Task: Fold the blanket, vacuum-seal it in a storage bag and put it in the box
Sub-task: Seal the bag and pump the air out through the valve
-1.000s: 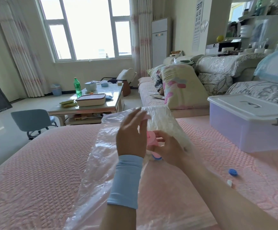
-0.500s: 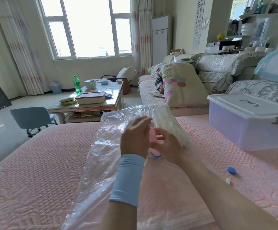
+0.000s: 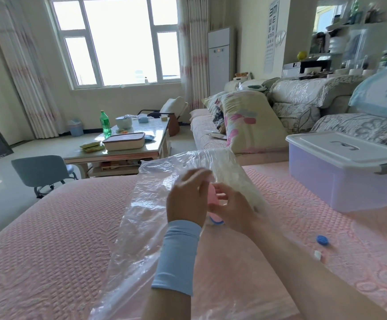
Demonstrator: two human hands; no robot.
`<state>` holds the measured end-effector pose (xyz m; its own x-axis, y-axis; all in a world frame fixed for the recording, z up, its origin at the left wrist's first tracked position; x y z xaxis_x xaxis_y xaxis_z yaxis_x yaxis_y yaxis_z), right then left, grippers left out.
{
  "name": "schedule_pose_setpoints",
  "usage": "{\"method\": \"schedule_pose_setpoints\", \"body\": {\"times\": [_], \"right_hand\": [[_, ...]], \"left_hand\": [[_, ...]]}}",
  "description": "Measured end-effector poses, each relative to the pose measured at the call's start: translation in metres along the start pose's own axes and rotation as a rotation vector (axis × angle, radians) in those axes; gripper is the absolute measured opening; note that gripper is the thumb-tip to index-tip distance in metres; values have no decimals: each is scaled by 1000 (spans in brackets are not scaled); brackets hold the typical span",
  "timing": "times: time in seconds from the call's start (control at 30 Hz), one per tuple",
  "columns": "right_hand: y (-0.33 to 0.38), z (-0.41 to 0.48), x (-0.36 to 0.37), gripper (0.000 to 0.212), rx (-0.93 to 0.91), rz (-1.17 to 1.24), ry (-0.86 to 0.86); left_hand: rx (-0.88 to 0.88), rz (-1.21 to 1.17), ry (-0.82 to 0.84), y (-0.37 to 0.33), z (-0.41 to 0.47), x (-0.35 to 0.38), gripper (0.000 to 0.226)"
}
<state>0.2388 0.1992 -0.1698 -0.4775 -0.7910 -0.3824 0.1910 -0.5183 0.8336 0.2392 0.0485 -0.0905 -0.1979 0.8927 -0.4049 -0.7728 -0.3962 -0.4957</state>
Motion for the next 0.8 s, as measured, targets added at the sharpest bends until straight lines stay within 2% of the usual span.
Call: {"method": "schedule_pose_setpoints", "body": {"times": [0.03, 0.1, 0.13, 0.27, 0.33, 0.37, 0.4, 0.5, 0.53, 0.57, 0.63, 0.73, 0.8], "right_hand": [[1, 0, 0, 43, -1, 4, -5], [2, 0, 0, 43, -8, -1, -2], [2, 0, 0, 43, -14, -5, -1], [0, 1, -1, 45, -7, -10, 7], [-2, 2, 0, 46, 4, -16, 18], [-3, 2, 1, 46, 4, -20, 21], [-3, 1, 0, 44, 1, -22, 19], [-2, 0, -1, 41, -4, -10, 6], [-2, 0, -1, 41, -4, -5, 9], [-1, 0, -2, 41, -7, -2, 10], [-2, 0, -2, 43, -15, 2, 5], [-2, 0, -2, 47, -16, -4, 13], [-2, 0, -1, 49, -11, -11, 25]], "left_hand": [[-54, -12, 112, 5, -2, 6, 21], [-75, -10, 118, 5, 2, 1, 20], [-33, -14, 32, 1, 6, -7, 17], [236, -66, -495, -19, 25, -42, 16], [280, -70, -591, -20, 25, -42, 19], [258, -52, -558, -18, 21, -36, 19], [206, -26, -456, -15, 15, -27, 20], [-30, -21, 30, 3, -2, 4, 22], [-79, -37, 102, 7, -4, 8, 22], [-95, -48, 96, 7, -3, 6, 21], [-12, -71, -80, -1, 5, -6, 17], [206, -123, -494, -19, 18, -30, 16], [258, -144, -639, -21, 21, -37, 18]]}}
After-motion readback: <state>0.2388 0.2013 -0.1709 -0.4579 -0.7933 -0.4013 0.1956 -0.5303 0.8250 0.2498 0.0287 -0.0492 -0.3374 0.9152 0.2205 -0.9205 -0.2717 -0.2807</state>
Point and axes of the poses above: each hand's wrist, its own z-axis towards the middle knuckle, its own x-axis out of the palm, y = z × x, the point moved 2 cm from there along z, towards the middle knuckle, and after that the axes turned 2 degrees about -y, right-handed, at the moved point
